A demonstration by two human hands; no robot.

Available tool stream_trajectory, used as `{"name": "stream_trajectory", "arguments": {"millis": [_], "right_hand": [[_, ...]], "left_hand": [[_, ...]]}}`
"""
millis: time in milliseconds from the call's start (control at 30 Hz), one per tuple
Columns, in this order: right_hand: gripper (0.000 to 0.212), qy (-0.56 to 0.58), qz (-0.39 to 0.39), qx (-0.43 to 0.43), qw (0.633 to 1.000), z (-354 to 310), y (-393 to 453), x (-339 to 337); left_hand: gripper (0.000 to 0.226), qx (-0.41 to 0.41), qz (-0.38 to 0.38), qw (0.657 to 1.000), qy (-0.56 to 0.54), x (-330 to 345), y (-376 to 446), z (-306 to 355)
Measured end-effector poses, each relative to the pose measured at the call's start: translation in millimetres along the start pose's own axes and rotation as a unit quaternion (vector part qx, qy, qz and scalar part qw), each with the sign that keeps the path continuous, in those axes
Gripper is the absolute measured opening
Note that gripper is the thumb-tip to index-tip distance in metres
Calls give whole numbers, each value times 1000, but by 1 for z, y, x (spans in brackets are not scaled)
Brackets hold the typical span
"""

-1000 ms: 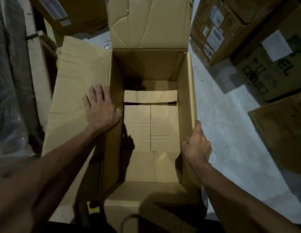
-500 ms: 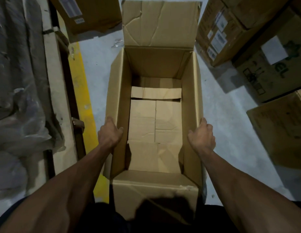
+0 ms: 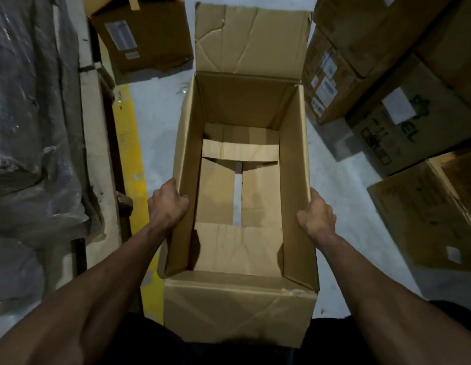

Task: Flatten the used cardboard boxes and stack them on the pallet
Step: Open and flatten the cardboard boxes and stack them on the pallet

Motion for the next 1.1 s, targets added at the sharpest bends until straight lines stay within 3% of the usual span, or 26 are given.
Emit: {"name": "stream_trajectory", "arguments": {"millis": [367, 567, 667, 767, 833, 900, 967, 1033, 1100], "right_hand": [[35, 61, 66, -31, 995, -34, -47, -114], [39, 104, 81, -6, 991, -21, -79, -137], [38, 121, 90, -1, 989, -17, -87, -144], [38, 128, 98, -4, 987, -18, -89, -153], [39, 140, 99, -8, 985, -18, -88, -157], [39, 152, 97, -10, 984, -20, -87, -160], [41, 164, 92, -7, 982, -22, -84, -162], [42, 172, 82, -15, 982, -27, -81, -162], [47, 168, 76, -29, 982, -32, -77, -161]], "left_hand": [[24, 20, 68, 997, -19, -99, -23, 46], [29, 50, 100, 993, -23, -127, -51, 58], [35, 72, 147, 986, -21, -141, -68, 70], [57, 139, 161, 974, 76, -139, -85, 97], [64, 221, 134, 955, 144, -124, -105, 127], [56, 320, 53, 935, 146, -91, -133, 159], [50, 349, -130, 923, 96, -38, -164, 173], [62, 321, -317, 885, 117, 23, -191, 163], [74, 320, -379, 846, 197, 68, -197, 143]]}}
Point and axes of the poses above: each hand's wrist, its own y-axis towards the middle knuckle, its own x-axis out of the palm, z = x × y, the point moved 10 cm from there along y, towards the middle knuckle, and after that the axes turned 13 degrees about z, right-handed, at the moved point
